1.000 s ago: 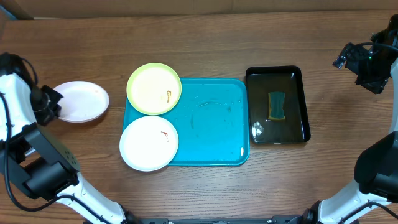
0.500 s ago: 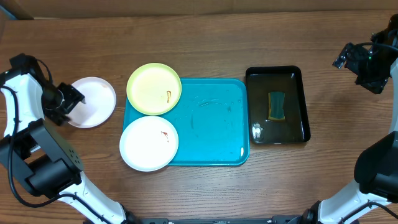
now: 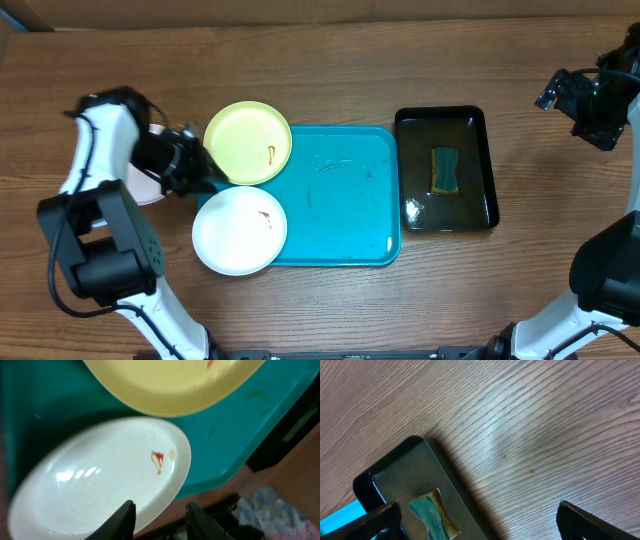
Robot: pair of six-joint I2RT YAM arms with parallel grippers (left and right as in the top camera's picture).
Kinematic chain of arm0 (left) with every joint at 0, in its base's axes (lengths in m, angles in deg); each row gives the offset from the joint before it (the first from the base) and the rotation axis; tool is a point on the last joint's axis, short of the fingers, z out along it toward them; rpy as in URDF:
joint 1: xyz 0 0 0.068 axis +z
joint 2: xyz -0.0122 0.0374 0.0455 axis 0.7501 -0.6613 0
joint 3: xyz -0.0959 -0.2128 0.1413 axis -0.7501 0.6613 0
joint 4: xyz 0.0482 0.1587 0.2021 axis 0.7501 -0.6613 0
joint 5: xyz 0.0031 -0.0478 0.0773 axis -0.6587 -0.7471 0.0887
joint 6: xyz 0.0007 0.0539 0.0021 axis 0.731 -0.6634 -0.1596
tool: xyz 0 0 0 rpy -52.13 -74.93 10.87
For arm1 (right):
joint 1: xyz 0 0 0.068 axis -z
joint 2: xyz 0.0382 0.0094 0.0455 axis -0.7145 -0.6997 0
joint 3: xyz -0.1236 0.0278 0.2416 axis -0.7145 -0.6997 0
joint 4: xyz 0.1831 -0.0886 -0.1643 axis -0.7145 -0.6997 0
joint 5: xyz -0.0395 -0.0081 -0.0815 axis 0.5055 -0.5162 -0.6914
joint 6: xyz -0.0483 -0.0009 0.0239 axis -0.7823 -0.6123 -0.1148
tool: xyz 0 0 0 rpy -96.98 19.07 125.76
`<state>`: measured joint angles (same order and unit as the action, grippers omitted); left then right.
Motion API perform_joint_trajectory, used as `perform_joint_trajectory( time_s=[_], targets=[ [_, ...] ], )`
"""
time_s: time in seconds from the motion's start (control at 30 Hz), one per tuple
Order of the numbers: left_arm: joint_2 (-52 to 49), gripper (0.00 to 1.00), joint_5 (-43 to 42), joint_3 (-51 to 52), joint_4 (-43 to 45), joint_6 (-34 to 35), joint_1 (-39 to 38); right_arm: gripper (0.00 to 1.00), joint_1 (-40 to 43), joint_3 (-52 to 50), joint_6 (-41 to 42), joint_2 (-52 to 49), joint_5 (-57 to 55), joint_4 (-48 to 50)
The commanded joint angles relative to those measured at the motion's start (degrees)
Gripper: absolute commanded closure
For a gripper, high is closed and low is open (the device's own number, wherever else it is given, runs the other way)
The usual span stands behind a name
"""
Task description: Clean dirty plates on tray and stack at the side
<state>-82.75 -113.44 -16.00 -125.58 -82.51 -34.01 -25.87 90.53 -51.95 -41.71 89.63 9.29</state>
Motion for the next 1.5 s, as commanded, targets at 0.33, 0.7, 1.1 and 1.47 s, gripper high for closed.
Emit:
perform_joint_trajectory(
  time_s=[0.33,0.7,1.1,1.47],
  targets=[
    [39.1,0.59,18.8,19.1,2.4,12.9,-1.6,0.0,0.0,0.6,0.3,0.6,-0.2,0.3],
    [52.1,0.51,29.9,19.5,0.9,19.1,-1.9,0.0,0.0,0.6,0.3,0.6,-0.2,0.3],
    [47.2,0.49,30.9,31.3,11.5,21.7,-1.9,0.0,0.0,0.6,0.3,0.6,-0.2,0.3],
    [37.1,0.46,33.1,42.3,25.6,21.7,-1.9,0.0,0.0,0.6,0.3,0.6,-0.2,0.3]
  ],
)
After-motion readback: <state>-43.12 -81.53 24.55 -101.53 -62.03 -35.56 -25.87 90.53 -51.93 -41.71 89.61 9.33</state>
